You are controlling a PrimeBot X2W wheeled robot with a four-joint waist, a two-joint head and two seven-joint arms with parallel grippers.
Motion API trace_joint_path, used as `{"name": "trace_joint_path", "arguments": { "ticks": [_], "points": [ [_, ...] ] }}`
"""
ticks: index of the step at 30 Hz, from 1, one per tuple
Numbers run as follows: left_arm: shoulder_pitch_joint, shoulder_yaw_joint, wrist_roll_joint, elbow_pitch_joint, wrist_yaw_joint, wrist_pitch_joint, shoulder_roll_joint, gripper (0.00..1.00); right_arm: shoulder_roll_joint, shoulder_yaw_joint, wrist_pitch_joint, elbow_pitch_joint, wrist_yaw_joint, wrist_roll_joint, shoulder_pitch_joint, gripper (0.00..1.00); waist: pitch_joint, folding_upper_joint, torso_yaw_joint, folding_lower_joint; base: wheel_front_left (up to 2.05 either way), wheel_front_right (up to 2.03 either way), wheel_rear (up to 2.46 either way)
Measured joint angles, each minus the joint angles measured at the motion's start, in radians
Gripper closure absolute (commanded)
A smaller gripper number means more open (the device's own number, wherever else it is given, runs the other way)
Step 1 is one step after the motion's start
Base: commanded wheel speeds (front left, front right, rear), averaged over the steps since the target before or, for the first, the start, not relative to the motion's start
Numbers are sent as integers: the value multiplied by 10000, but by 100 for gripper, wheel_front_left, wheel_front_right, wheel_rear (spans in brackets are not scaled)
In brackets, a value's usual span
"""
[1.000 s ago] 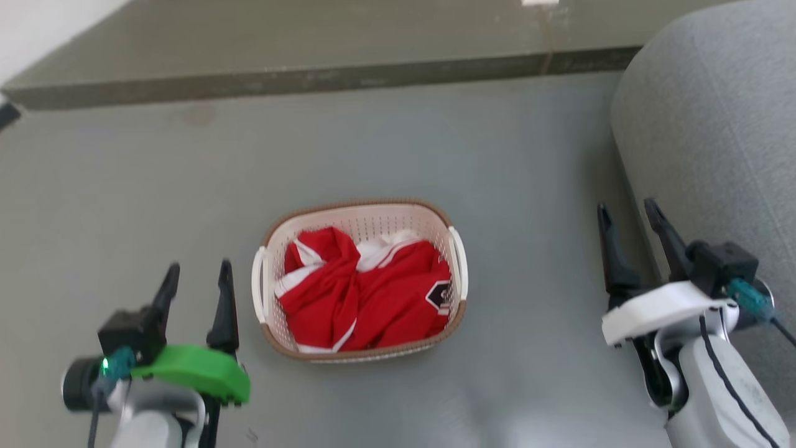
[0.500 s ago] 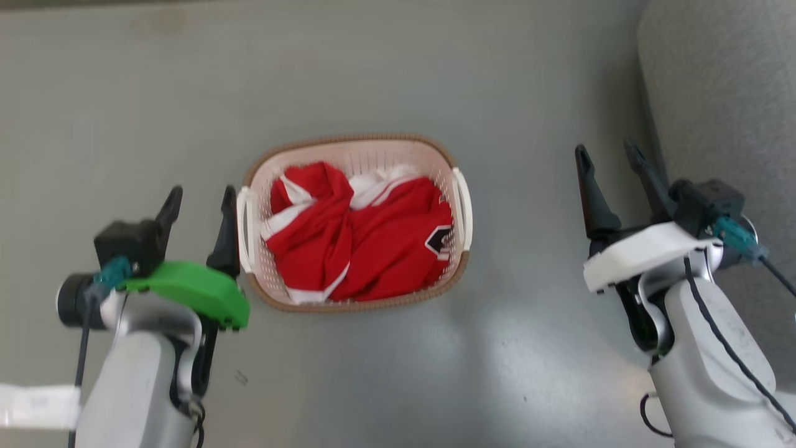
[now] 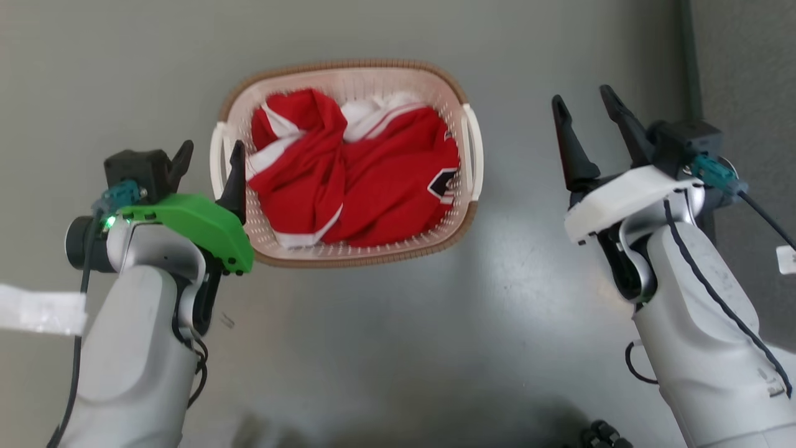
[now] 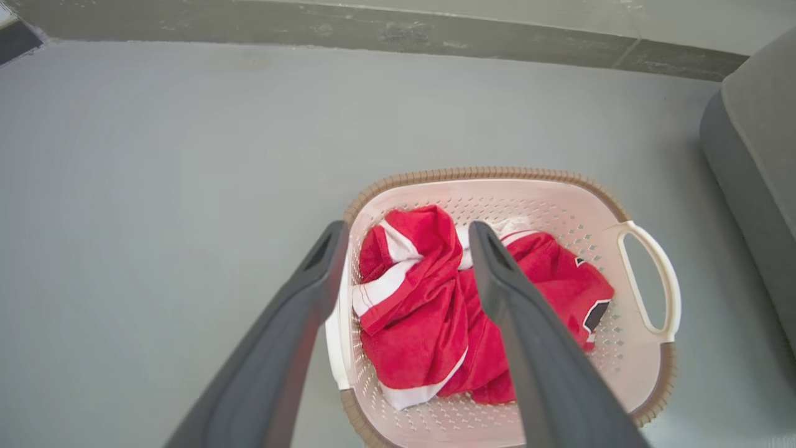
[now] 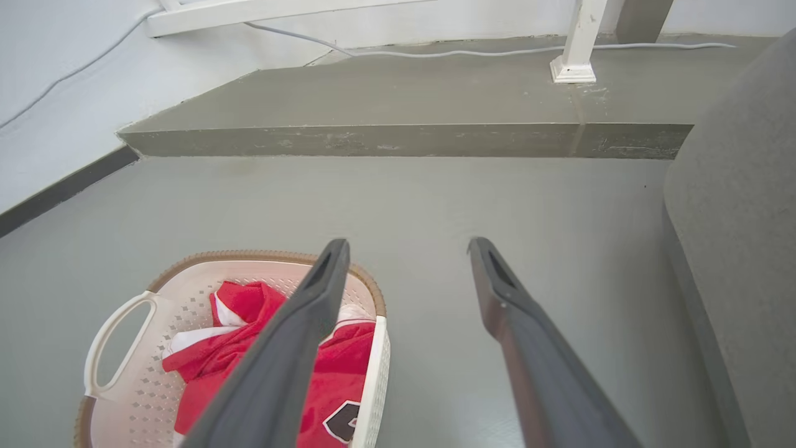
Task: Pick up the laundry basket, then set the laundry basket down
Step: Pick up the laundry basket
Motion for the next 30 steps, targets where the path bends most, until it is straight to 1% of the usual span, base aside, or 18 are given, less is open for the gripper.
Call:
{"name": "trace_joint_path", "arguments": {
  "ticks": [3, 12, 16, 26, 30],
  "points": [
    [-337, -15, -21, 593, -92, 157, -33, 0, 21, 88, 0, 341, 17, 8, -262, 0, 385, 0, 1, 0, 0, 0, 0],
    [-1238, 140, -180, 2111, -100, 428, -94, 0, 50, 594, -4, 1195, 199, 81, -1007, 0, 1310, 0, -25, 0, 0, 0, 0],
    [-1674, 257, -180, 2635, -102, 456, -88, 0, 54, 757, -36, 1592, 207, 178, -1240, 0, 1629, 0, -58, 0, 0, 0, 0],
    [-2609, 339, -211, 3785, -286, 500, 10, 0, 52, 1244, -92, 2412, 326, 512, -1871, 0, 2247, 0, -110, 0, 0, 0, 0],
    [-3016, 339, -221, 4174, -456, 504, 17, 0, 52, 1599, -84, 2679, 339, 725, -2066, 0, 2449, 0, -105, 0, 0, 0, 0]
  ]
}}
